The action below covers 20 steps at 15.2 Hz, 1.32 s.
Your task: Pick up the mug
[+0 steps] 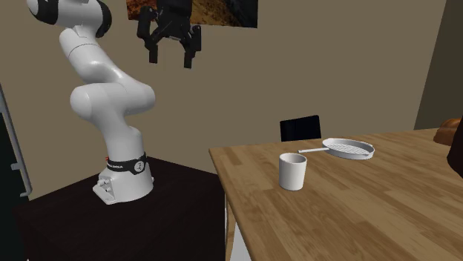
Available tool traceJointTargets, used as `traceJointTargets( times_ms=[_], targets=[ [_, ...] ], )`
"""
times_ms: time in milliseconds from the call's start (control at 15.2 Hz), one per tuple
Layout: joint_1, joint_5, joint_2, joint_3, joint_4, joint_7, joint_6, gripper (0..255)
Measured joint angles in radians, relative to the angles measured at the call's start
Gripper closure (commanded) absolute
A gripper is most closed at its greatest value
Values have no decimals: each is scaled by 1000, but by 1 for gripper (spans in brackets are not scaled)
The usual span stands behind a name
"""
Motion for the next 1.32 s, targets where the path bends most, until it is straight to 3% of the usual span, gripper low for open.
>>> traceJointTargets(
  times_ms=[198,660,1320],
  targets=[
    [7,12,24,7,-10,8,34,0],
    [44,67,171,44,-75,42,249,0],
    [103,138,476,112,-43,88,537,0]
  ],
)
